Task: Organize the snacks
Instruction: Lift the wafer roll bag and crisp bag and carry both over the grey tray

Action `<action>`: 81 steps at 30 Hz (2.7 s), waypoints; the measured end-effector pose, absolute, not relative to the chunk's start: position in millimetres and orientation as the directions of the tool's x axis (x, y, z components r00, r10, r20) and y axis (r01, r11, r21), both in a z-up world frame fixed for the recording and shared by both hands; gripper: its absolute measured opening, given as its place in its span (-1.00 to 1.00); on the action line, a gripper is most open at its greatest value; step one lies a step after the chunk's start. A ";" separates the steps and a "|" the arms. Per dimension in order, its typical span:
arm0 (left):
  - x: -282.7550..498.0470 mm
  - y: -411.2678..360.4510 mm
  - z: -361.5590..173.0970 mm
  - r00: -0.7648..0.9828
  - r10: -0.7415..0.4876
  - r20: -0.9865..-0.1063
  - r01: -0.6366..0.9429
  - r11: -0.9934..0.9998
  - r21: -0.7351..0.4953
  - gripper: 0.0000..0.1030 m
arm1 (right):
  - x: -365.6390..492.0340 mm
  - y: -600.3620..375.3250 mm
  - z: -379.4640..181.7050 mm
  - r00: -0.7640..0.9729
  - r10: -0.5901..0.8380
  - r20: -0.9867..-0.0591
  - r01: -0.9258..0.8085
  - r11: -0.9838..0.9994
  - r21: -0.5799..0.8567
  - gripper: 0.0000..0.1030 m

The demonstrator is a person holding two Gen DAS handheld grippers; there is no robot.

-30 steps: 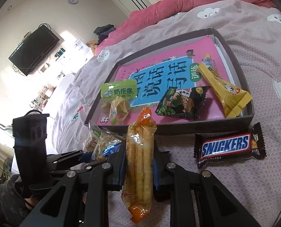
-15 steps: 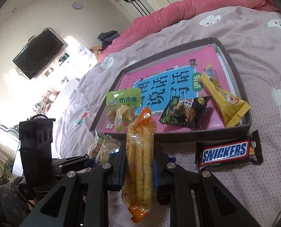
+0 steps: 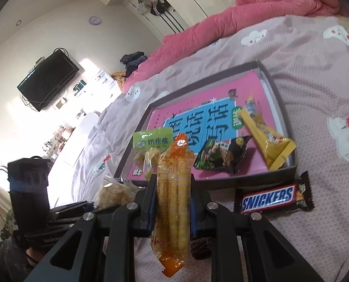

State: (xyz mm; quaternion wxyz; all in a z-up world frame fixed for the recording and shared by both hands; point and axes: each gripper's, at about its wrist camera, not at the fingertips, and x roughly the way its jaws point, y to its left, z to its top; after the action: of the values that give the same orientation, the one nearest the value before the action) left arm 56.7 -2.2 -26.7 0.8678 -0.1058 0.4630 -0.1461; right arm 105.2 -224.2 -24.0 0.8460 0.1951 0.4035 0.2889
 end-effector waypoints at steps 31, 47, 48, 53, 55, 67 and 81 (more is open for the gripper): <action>83.5 29.8 14.3 0.657 -0.260 -0.708 0.051 0.952 -0.302 -0.32 | 106.4 -256.3 14.5 0.699 0.522 -0.489 -0.298 0.834 0.465 -0.55; 100.6 6.5 10.4 0.648 -0.281 -0.708 0.079 0.949 -0.305 -0.32 | 114.4 -267.0 18.6 0.727 0.494 -0.477 -0.271 0.845 0.462 -0.56; 101.6 5.0 10.3 0.648 -0.282 -0.708 0.080 0.949 -0.305 -0.32 | 115.0 -266.8 18.7 0.729 0.490 -0.478 -0.270 0.847 0.458 -0.56; 108.1 -4.3 6.4 0.638 -0.290 -0.714 0.090 0.948 -0.304 -0.31 | 116.9 -266.5 19.2 0.732 0.483 -0.480 -0.267 0.852 0.450 -0.56; 110.5 -8.0 3.9 0.633 -0.292 -0.718 0.094 0.949 -0.302 -0.31 | 117.9 -267.0 19.0 0.733 0.480 -0.481 -0.264 0.854 0.449 -0.56; 124.8 -27.6 -12.3 0.600 -0.287 -0.747 0.114 0.955 -0.276 -0.31 | 136.8 -272.2 11.4 0.736 0.451 -0.504 -0.234 0.869 0.437 -0.56; 138.3 -49.5 -27.9 0.573 -0.284 -0.768 0.147 0.958 -0.245 -0.31 | 154.2 -267.2 -4.2 0.706 0.436 -0.558 -0.225 0.885 0.407 -0.55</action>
State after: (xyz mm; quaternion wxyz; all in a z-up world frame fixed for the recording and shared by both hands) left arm 138.3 -49.5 -27.9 0.8836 -0.0771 0.4454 -0.1220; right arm 154.2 -267.1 -4.2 0.9103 0.1564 0.3375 0.1813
